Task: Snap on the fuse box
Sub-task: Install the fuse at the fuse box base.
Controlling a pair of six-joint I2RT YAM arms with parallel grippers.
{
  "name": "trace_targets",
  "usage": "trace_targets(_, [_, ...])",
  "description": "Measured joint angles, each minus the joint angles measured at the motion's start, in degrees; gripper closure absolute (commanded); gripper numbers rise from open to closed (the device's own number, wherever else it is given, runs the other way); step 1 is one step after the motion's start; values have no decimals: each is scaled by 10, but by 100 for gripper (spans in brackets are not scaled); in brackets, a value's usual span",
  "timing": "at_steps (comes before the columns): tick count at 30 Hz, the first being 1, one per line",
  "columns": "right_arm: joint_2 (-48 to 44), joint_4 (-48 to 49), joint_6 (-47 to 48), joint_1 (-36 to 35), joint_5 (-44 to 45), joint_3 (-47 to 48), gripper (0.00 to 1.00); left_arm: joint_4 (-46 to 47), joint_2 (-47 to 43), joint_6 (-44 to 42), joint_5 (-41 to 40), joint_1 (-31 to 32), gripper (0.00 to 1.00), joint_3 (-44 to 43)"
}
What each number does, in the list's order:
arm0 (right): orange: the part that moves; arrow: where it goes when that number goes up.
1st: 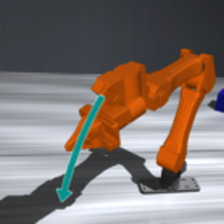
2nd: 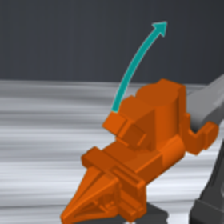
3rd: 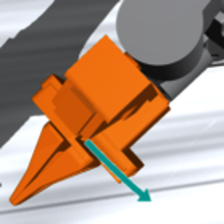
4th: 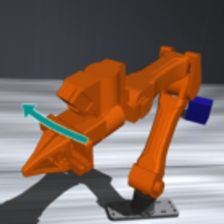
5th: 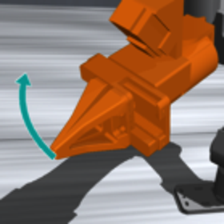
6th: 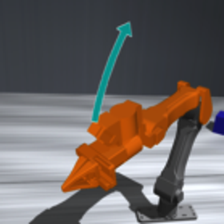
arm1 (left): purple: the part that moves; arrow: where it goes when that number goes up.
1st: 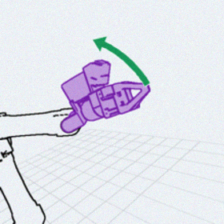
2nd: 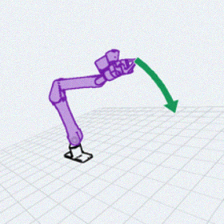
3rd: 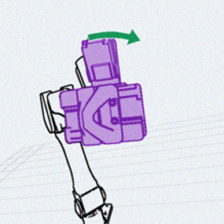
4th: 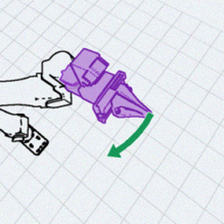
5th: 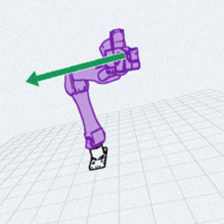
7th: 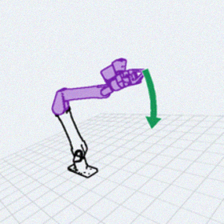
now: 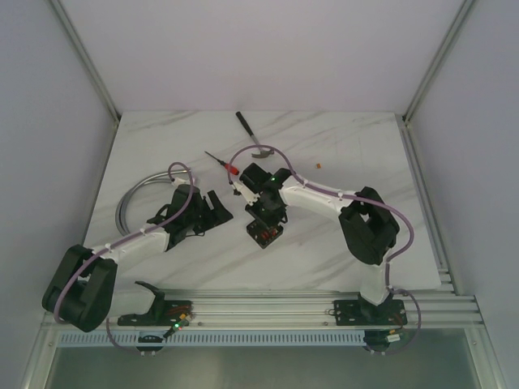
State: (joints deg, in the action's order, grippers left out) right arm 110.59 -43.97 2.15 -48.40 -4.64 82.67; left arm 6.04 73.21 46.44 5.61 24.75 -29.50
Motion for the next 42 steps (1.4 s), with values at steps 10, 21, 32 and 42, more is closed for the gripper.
trace_targets(10, [-33, 32, -11, 0, 3, -3, 70, 2, -1, 0, 7, 0, 19, 0])
trace_targets(21, [-114, 83, -77, 13, 23, -89, 57, 5, 1, 2, 43, 6, 19, 0])
trace_targets(32, [-105, 130, -101, 19, 23, -118, 56, 19, 27, 12, 54, 45, 19, 0])
trace_targets(42, [-90, 133, -96, 19, 19, -122, 56, 27, 45, 21, 58, 59, 19, -4])
